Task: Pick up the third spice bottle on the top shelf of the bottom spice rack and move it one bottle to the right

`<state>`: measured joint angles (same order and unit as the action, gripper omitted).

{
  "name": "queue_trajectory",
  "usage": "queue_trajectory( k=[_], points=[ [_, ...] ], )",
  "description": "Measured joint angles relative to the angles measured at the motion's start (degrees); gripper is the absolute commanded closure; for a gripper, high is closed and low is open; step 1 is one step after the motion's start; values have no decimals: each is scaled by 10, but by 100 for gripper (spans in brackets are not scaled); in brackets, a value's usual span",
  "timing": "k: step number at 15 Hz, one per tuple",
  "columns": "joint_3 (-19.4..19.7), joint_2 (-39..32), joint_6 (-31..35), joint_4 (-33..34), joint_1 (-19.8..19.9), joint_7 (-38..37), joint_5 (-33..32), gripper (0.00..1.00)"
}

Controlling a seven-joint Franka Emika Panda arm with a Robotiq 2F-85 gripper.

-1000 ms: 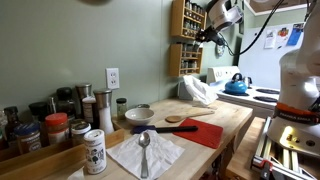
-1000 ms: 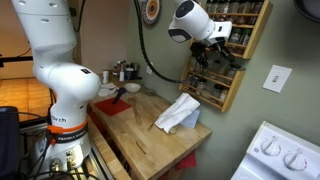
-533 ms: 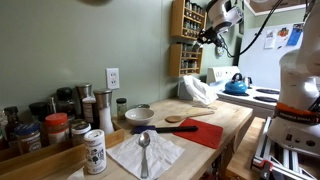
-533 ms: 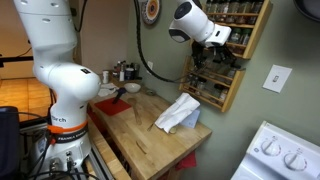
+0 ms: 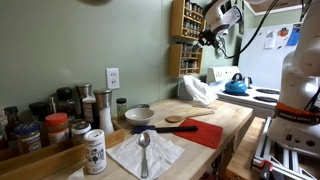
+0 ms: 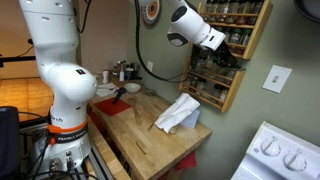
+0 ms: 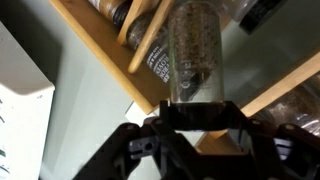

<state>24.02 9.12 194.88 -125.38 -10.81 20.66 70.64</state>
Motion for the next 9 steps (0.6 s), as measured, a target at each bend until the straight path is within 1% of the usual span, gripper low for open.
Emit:
queue_trajectory(
  k=[1,3,4,7,9],
  points=[
    [-29,-6,0,-6,30,-36,-20,68],
    [-70,-16,1,-15,72,-92,-55,68],
    [-77,-20,5,-15,78,-100,-54,68],
    [-77,-23,12,-14,78,-100,-51,68],
    [-77,-22,13,-13,78,-99,-51,18]
  ],
)
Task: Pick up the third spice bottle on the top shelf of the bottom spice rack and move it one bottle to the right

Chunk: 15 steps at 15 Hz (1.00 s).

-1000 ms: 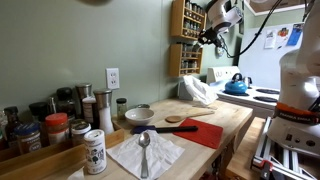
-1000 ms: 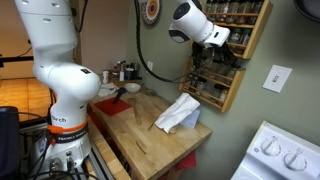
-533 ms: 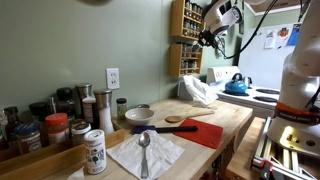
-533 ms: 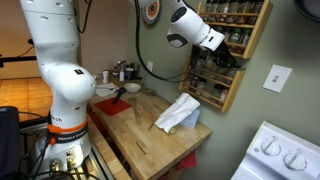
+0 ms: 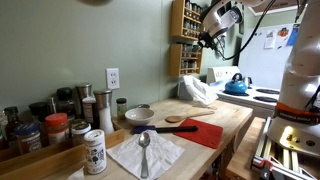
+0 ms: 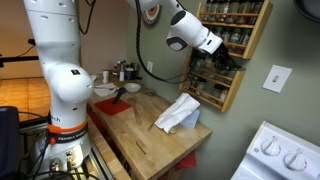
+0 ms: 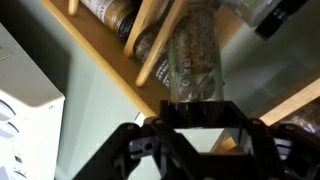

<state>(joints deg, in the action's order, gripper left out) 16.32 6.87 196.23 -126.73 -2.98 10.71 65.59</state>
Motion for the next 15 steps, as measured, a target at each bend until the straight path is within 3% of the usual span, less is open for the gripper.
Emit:
queue_trajectory(
  k=[2,4,15],
  points=[
    [0,2,0,0,0,1,0,14],
    [0,6,0,1,0,2,-1,1],
    [0,27,-15,1,1,27,-5,0]
  ],
)
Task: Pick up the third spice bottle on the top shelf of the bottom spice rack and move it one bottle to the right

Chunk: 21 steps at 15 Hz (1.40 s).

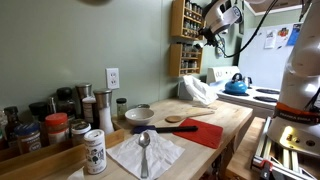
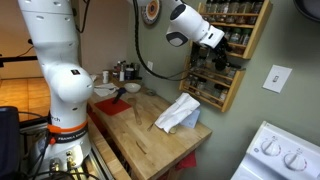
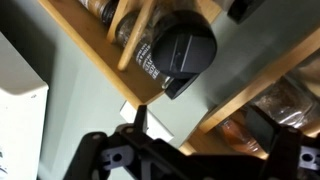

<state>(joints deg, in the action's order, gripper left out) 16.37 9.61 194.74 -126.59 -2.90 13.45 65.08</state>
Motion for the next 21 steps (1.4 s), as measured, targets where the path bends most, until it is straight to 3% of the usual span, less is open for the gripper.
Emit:
queue_trajectory(
  k=[3,8,17,21],
  points=[
    [-19,5,-43,-19,40,-37,-65,0],
    [-20,20,-99,-34,69,-36,-71,0],
    [-21,28,-107,-38,71,-37,-69,0],
    [-15,35,-157,-34,71,-42,-66,0]
  ],
)
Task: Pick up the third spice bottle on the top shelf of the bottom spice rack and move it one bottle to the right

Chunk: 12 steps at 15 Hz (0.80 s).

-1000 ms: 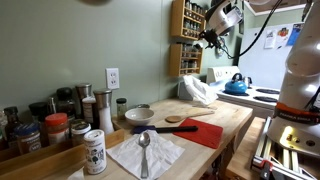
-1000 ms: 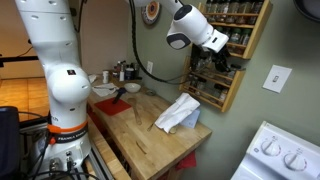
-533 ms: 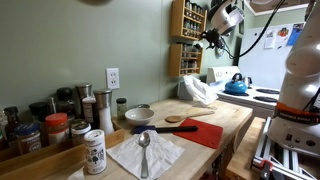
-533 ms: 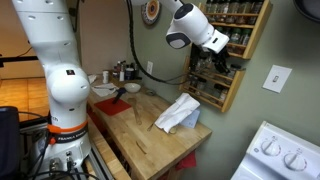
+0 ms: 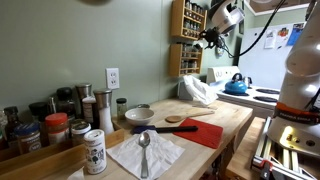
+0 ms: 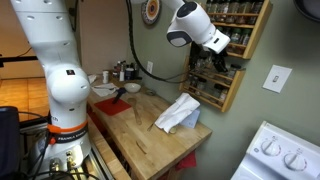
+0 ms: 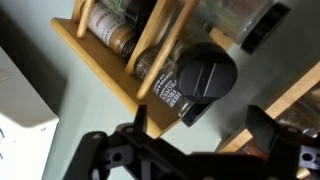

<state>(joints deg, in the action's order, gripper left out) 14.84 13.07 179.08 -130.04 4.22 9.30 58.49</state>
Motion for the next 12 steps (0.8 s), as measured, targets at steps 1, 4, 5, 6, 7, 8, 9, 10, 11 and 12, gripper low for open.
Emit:
queue_trajectory(
  k=[1,4,5,6,7,8,9,10,11,12],
  points=[
    [2,1,-13,0,0,0,0,0],
    [8,2,-44,3,0,0,3,0],
    [11,2,-53,5,-1,0,9,0],
    [13,2,-62,8,-2,2,18,0],
    [17,2,-68,11,-5,9,32,0],
    [20,3,-76,14,-8,19,46,0],
    [23,3,-83,18,-12,33,60,0],
    [26,4,-91,22,-15,50,75,0],
    [30,4,-101,25,-19,71,88,0],
    [33,6,-109,28,-22,94,100,0]
  ],
)
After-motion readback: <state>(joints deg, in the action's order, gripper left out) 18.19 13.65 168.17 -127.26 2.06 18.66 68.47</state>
